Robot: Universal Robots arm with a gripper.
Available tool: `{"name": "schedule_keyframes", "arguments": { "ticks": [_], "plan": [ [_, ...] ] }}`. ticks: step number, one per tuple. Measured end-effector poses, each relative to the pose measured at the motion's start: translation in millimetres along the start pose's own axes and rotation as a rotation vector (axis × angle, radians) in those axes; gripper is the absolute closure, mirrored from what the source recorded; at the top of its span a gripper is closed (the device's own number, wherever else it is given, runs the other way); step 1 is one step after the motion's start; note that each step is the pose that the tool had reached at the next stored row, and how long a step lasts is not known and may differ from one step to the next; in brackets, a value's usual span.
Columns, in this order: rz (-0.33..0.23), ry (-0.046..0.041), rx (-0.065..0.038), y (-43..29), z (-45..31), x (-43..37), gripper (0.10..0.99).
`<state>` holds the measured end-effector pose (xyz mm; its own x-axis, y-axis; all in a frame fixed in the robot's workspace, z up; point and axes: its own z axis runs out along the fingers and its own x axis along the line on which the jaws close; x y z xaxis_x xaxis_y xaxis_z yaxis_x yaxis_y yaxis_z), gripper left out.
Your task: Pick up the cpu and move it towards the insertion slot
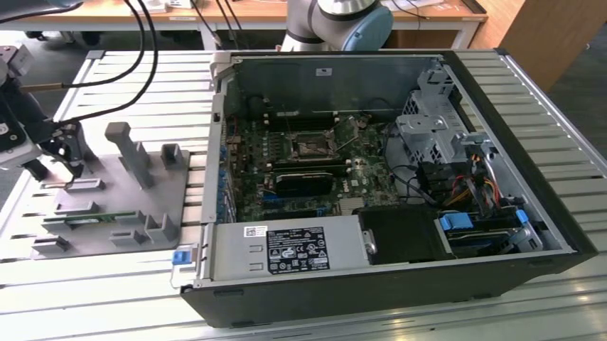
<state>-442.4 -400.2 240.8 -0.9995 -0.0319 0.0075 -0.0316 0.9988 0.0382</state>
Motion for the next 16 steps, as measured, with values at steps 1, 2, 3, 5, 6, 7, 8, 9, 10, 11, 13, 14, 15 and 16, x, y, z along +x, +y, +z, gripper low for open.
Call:
{"name": "schedule_keyframes", "arguments": {
  "ticks": [1,2,3,5,6,7,8,9,10,11,13,14,15,16],
  "plan": [
    [0.000,0.0000,0.000,0.1,-2.0,0.0,0.541],
    [0.000,0.0001,0.000,0.1,-3.2,0.0,0.541],
    [0.000,0.0001,0.000,0.1,-3.3,0.0,0.541],
    [0.000,0.0002,0.000,0.1,-3.6,0.0,0.541],
    [0.000,0.0001,0.000,0.2,-3.8,0.0,0.541],
    [0.000,0.0001,0.000,0.2,-4.0,0.0,0.541],
    [0.000,0.0003,0.000,0.2,-4.5,0.0,0.541],
    [0.000,0.0004,0.000,0.2,-5.0,0.1,0.541],
    [0.000,0.0002,0.000,0.2,-5.5,0.1,0.541],
    [0.000,0.0001,0.000,0.2,-6.1,0.0,0.541],
    [0.000,0.0001,0.000,0.3,-7.6,0.1,0.541],
    [0.000,0.0000,0.000,0.3,-8.2,0.1,0.541],
    [0.000,0.0000,0.000,0.3,-8.7,0.0,0.541],
    [0.000,0.0000,0.000,0.4,-9.2,0.0,0.541]
  ]
}}
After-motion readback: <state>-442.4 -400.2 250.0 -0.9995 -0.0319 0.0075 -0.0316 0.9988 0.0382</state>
